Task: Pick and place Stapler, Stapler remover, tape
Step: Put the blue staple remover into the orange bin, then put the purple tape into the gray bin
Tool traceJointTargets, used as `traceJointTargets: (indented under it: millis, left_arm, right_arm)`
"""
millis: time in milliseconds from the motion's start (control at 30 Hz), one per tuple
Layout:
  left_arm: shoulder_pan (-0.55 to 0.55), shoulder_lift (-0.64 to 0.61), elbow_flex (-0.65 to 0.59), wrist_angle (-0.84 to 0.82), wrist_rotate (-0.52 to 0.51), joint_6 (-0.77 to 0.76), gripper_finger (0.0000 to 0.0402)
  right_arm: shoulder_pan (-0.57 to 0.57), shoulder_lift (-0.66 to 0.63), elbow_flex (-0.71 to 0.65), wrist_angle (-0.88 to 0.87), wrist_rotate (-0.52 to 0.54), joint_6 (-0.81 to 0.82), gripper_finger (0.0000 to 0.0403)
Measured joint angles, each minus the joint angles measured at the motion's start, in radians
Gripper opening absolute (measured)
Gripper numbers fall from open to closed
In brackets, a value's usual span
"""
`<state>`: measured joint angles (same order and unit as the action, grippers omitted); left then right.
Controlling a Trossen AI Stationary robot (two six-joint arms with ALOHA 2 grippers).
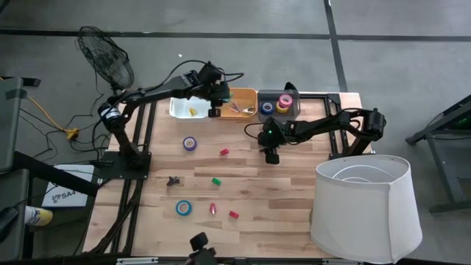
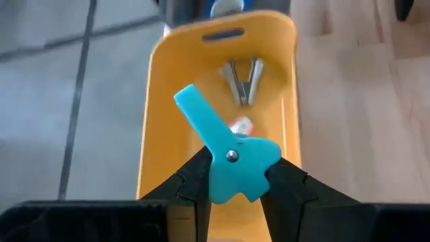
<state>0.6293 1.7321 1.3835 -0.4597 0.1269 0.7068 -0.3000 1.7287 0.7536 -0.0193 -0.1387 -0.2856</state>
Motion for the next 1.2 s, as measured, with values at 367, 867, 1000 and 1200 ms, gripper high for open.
traceJointTargets:
  millis: [367,867,1000,1200]
  left_arm:
    - [0.019,0.098,0.0,0.009,0.022,0.128,0.0097]
    - [0.019,0.103,0.0,0.023,0.011,0.127,0.0122]
    - [0.019,0.103,0.0,0.023,-0.007,0.127,0.0161]
    - [0.018,0.099,0.0,0.012,-0.08,0.127,0.0199]
  right_arm:
    - [0.0,0.0,-0.001,0.026,-0.002,0.013,0.0169]
    - [0.0,0.0,-0.001,0.031,-0.002,0.02,0.0169]
    - [0.0,0.0,-0.001,0.031,-0.001,0.02,0.0169]
    - [0.0,0.0,0.0,0.03,-0.001,0.02,0.0169]
